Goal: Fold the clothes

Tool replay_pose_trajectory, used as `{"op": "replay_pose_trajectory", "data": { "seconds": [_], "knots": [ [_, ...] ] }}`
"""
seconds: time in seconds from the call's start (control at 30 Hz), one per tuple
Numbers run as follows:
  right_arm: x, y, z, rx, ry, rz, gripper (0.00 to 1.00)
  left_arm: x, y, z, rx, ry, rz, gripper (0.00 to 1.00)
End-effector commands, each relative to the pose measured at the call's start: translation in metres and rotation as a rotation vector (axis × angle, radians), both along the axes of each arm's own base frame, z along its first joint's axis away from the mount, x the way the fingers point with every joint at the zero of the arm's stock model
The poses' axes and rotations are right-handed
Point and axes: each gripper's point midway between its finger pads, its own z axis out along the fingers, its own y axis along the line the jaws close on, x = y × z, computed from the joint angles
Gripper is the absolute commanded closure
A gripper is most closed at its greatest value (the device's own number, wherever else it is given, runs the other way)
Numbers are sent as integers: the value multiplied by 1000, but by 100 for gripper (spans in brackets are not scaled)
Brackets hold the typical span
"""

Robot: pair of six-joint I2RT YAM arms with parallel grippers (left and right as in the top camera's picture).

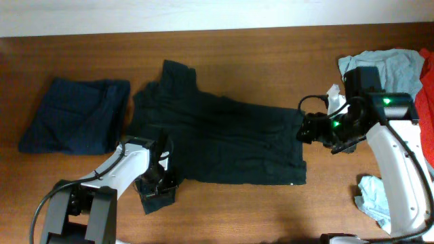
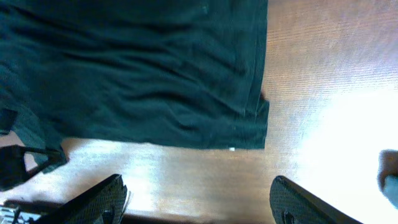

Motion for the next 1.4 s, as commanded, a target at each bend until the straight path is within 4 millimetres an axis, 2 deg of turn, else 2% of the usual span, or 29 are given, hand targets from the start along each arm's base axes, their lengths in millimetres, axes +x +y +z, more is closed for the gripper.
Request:
{"op": "replay_pose_trajectory", "data": {
  "seconds": [0.0, 0.2, 0.23, 0.3, 0.4, 0.53, 0.57, 0.63, 0.73, 0.87, 0.9, 0.93, 1.07, 1.1, 1.23, 1.33, 1.37],
  "knots": [
    [-17, -2, -27, -2, 100, -65, 21, 10, -6, 13, -19, -19, 3, 99],
    [-56, 1, -77, 9, 274, -149, 23, 24, 4, 43, 38, -110, -10, 100],
    [-62, 2, -84, 13, 301, -168, 26, 24, 5, 47, 46, -118, -11, 99],
    [-76, 11, -100, 63, 348, -176, 41, 25, 12, 58, 81, -142, -15, 99],
    [-85, 15, -120, 81, 360, -186, 43, 28, 14, 70, 82, -189, -14, 99],
    [-93, 15, -140, 82, 365, -219, 43, 33, 12, 87, 67, -252, -10, 100],
    [-93, 15, -146, 81, 358, -226, 38, 33, 12, 92, 64, -268, -9, 100],
    [-90, 14, -154, 80, 324, -225, 34, 34, 12, 100, 59, -291, -8, 99],
    [-83, 12, -168, 72, 278, -257, 35, 35, 12, 110, 50, -327, -6, 99],
    [-81, 9, -181, 61, 264, -267, 40, 31, 13, 113, 50, -327, -6, 99],
    [-80, 9, -182, 60, 261, -266, 40, 31, 13, 113, 50, -327, -6, 100],
    [-79, 9, -183, 58, 258, -266, 47, 31, 13, 113, 50, -326, -6, 99],
    [-79, 9, -183, 57, 259, -266, 92, 32, 14, 113, 55, -328, -6, 100],
    [-79, 9, -183, 57, 259, -266, 96, 32, 15, 113, 61, -330, -7, 99],
    [-74, 8, -170, 55, 241, -221, 96, 37, 15, 121, 62, -353, -22, 99],
    [-53, 6, -133, 48, 138, -173, 96, 50, 14, 151, 65, -411, -25, 100],
    [-43, 4, -108, 37, 75, -164, 96, 55, 17, 168, 83, -441, -26, 99]
  ]
}}
